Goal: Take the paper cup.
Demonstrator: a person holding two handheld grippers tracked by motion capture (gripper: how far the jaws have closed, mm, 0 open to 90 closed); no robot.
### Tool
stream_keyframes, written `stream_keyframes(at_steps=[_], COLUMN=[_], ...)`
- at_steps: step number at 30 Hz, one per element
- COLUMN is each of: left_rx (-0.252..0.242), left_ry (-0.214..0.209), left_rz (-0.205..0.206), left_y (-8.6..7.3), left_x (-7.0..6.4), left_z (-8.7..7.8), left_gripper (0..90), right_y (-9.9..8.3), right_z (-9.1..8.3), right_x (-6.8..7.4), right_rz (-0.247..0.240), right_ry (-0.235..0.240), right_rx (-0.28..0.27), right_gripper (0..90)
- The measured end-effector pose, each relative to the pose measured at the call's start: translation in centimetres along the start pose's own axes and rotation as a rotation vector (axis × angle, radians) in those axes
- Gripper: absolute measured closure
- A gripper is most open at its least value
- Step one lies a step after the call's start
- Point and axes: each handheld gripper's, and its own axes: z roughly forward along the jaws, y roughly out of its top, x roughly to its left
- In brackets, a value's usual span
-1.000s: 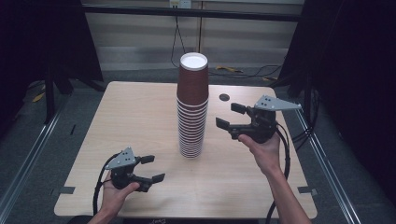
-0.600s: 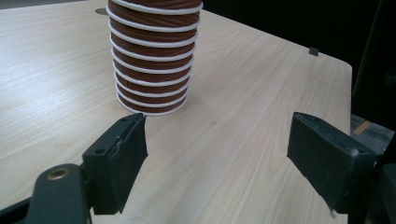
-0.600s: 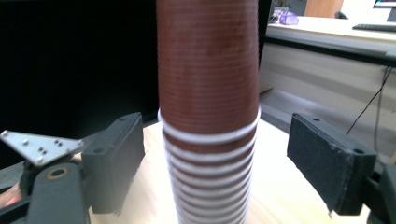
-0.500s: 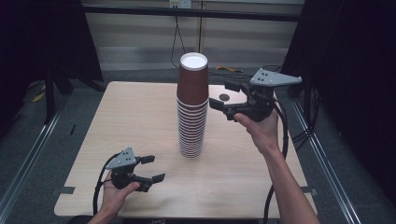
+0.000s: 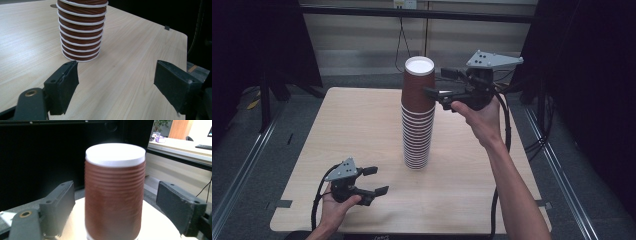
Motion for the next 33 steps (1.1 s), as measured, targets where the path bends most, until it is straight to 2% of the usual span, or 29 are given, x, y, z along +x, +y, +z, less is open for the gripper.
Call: stream_keyframes(at_steps=[3,13,19,33], left_rx=[-0.003,0.001,0.003,0.01], left_ry=[-0.003,-0.004,-0.003,-0.002], left_rz=[-0.002,-0.001,-0.003,0.001], left_y=[0.0,0.0,0.0,-0.1], left_x=[0.0,0.1,0.2,0.2], left_z=[0.0,0.0,0.1,0.1], left_gripper=[19.6,19.6,19.6,19.6], right_y=[0.0,0.7,0.5,0.9], right_z=[0.8,2.9,3.8,4.1], right_x=[-0.4,-0.3,-0.5,-0.4], right_rz=[0.018,0.014,0.029,0.021], right_ry=[0.016,0.038,0.055,0.035], right_rx=[0.007,0.035,0.059,0.078], right_gripper=[14.8,14.9,14.8,20.1])
